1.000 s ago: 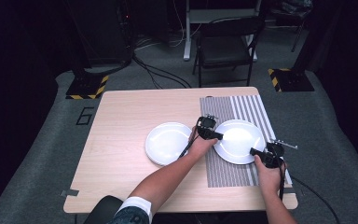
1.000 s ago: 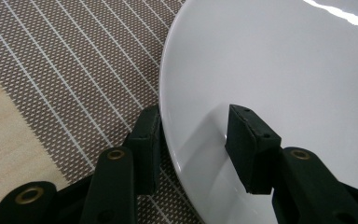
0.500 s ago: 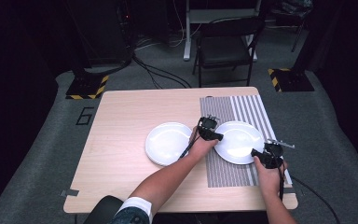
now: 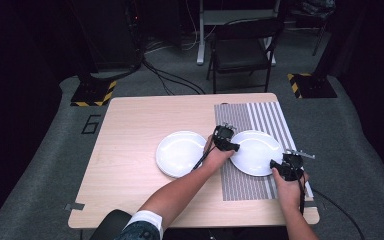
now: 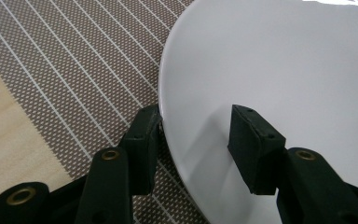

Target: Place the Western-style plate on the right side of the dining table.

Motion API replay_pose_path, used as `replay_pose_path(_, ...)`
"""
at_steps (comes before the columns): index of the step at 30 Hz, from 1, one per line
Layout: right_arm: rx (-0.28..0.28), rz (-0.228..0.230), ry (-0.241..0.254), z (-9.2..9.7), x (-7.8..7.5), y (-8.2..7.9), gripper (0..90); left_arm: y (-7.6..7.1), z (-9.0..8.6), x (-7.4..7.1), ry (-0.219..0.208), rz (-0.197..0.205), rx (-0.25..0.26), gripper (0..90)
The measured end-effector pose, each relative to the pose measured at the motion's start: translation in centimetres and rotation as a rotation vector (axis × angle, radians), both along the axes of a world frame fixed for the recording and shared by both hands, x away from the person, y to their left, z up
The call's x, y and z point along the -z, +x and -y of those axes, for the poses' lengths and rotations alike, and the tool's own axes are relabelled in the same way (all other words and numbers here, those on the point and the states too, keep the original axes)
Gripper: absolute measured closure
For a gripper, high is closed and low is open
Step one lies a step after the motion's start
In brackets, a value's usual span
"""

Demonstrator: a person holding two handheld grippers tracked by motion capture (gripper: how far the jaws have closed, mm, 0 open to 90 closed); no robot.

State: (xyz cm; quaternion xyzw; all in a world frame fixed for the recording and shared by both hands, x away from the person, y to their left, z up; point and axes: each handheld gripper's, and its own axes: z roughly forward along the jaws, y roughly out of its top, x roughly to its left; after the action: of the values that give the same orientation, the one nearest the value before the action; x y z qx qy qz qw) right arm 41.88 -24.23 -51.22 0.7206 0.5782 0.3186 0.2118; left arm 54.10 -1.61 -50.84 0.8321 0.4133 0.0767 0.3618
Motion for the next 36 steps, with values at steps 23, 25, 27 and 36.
replay_pose_path(23, -0.106, 0.15, 0.028, -0.8, -2.3, -1.7, 43.8, -1.0, -3.8, -2.7, -0.039, 0.03, 0.001, 50.6)
replay_pose_path(25, -0.143, 0.177, 0.024, -1.7, -2.6, -2.0, 42.1, -1.2, -4.4, -3.0, -0.047, 0.031, -0.007, 50.0)
replay_pose_path(27, -0.165, 0.193, 0.022, -2.3, -2.9, -2.1, 41.2, -1.4, -5.1, -3.3, -0.052, 0.036, -0.013, 49.5)
replay_pose_path(36, -0.267, 0.256, 0.037, -4.5, -4.3, -2.6, 40.2, -2.1, -7.9, -4.5, -0.059, 0.063, -0.031, 49.0)
